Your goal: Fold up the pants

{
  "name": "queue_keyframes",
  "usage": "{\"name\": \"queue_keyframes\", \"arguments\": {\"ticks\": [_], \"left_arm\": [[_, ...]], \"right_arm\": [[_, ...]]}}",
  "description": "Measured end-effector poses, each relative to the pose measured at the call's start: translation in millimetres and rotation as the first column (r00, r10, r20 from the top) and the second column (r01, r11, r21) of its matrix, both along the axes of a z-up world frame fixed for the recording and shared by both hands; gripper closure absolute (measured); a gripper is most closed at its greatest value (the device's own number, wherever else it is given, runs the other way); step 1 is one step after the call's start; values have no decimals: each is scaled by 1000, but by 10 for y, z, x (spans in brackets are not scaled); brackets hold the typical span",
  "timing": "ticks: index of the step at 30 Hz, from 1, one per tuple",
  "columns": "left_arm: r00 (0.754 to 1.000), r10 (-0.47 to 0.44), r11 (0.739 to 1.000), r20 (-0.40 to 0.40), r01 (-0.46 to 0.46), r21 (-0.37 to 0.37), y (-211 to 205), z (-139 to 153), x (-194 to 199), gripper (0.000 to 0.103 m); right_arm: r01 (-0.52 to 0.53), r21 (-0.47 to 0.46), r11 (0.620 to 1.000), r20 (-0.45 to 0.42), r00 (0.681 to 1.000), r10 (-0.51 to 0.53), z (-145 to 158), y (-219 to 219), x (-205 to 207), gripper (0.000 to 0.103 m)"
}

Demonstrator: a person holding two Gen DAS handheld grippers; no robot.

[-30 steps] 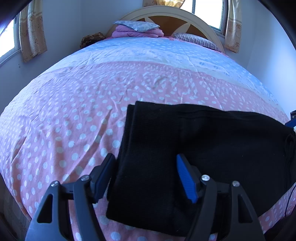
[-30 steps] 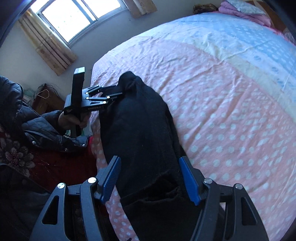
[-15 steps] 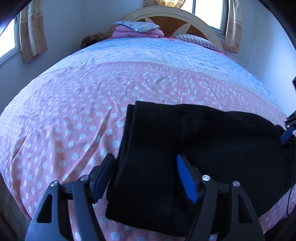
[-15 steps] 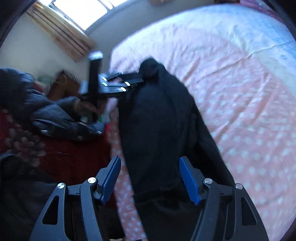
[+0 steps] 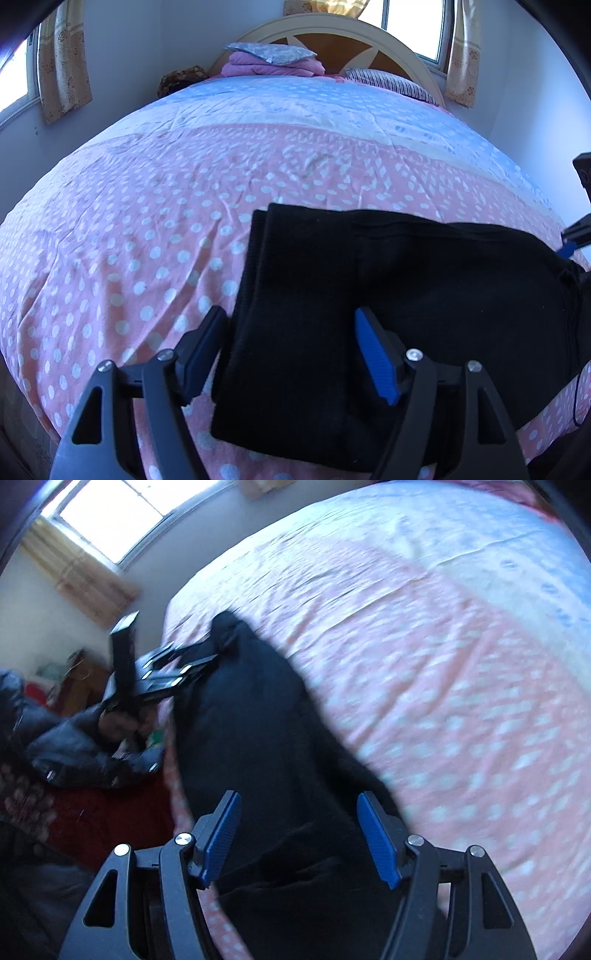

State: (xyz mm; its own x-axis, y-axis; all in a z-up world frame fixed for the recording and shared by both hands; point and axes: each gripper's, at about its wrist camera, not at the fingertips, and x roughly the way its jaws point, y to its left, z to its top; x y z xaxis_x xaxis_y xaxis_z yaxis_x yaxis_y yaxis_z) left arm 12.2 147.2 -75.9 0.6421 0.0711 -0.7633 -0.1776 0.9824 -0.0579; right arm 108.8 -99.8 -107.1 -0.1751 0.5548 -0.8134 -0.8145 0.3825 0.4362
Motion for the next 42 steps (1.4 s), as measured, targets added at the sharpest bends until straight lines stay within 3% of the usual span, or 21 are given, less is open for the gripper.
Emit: {"name": "queue_keyframes", "arguments": {"ticks": [3,5,6,8,9,10,11,12,16,18,21,23,25,27,28,30,32,34,36,39,42], "left_arm": [[1000,3,1000,2,-3,-1,-3,-6,1,29],[1000,5,1000,6,-5,3,-13,-12,2,28],[1000,7,1000,7,-7,2,-15,-13,4,27],[1000,7,1000,5,-7,0,-13,-12,10,27],[1000,6,1000,3,-6,-1,-8,-7,12,27],[1000,4,1000,2,-4,-4,-3,-7,12,27],[1000,3,1000,2,-3,-8,3,-7,12,27],[1000,3,1000,3,-3,-9,5,-6,12,27],[1000,3,1000,5,-3,-6,-2,-10,18,26],[1000,0,1000,5,0,-7,1,-14,17,26],[1000,-12,1000,4,12,2,-9,-19,16,24],[1000,-13,1000,5,13,4,-14,-27,21,23],[1000,-18,1000,6,18,6,-18,-37,34,20],[1000,-20,1000,-1,20,15,-36,-34,56,16],[1000,-18,1000,-7,18,18,-42,-28,74,15],[1000,-20,999,-20,20,29,-49,-13,114,13],[999,-37,998,-30,38,51,-50,-1,162,10],[998,-53,996,-36,55,70,-31,13,201,7],[997,-67,994,-36,70,81,-7,25,245,7],[996,-81,989,-25,83,123,6,78,305,7],[992,-122,973,14,117,200,-31,107,363,7]], "right_arm": [[-91,-49,995,27,995,92,-10,66,-190,36],[-78,-53,996,44,996,81,-18,109,-169,36],[-41,-21,999,33,999,41,-21,110,-90,36],[31,90,995,-88,996,-23,-98,136,85,36],[46,151,987,-172,985,-20,-176,200,151,35],[33,175,984,-193,981,1,-210,279,155,29],[7,202,979,-198,980,34,-222,362,135,17],[-11,226,974,-195,979,56,-211,421,119,11],[19,325,946,-221,974,56,-171,653,150,10],[83,333,939,-142,989,-37,-93,650,249,10],[134,337,932,-100,989,-107,-37,544,436,23],[156,325,933,-109,986,-127,-75,502,507,43],[199,325,924,-154,976,-156,-149,387,641,53],[277,302,912,-275,942,-195,-303,201,876,54],[306,292,906,-313,926,-212,-346,140,951,64],[335,249,909,-339,909,-242,-350,-27,1011,67],[352,178,919,-236,922,-308,-189,-174,965,64],[450,69,891,-104,891,-442,-15,-405,925,64],[517,42,855,27,855,-518,262,-564,692,64],[441,87,893,131,884,-449,467,-343,102,64],[336,60,940,248,907,-340,348,161,-442,64]]}}
